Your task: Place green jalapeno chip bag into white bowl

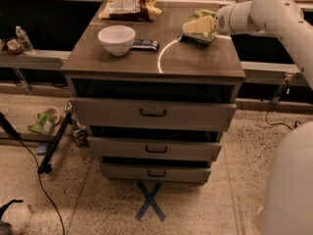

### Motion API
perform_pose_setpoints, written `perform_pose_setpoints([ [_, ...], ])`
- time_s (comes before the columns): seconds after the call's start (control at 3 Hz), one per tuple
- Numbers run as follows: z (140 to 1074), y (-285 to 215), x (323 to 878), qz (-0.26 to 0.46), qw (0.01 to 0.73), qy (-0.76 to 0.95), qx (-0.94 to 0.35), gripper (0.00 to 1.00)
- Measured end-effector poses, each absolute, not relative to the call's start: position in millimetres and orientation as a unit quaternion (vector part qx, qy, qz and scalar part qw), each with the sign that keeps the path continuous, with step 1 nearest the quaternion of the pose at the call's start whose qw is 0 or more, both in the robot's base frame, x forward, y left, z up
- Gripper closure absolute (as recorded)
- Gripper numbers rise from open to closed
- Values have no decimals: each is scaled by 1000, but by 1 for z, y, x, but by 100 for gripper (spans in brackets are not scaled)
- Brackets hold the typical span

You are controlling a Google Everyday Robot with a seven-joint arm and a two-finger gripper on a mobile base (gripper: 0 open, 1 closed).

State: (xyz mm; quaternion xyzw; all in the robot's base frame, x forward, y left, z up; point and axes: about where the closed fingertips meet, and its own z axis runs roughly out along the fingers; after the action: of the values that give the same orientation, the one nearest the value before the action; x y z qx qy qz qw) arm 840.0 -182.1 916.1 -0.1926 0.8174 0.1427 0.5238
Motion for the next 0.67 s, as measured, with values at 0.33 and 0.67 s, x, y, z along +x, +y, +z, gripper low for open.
perform_pose_setpoints([
  [0.33, 909, -165, 862, 154, 517, 819, -195, 0],
  [0.67, 883, -147, 876, 164, 493, 831, -201, 26],
])
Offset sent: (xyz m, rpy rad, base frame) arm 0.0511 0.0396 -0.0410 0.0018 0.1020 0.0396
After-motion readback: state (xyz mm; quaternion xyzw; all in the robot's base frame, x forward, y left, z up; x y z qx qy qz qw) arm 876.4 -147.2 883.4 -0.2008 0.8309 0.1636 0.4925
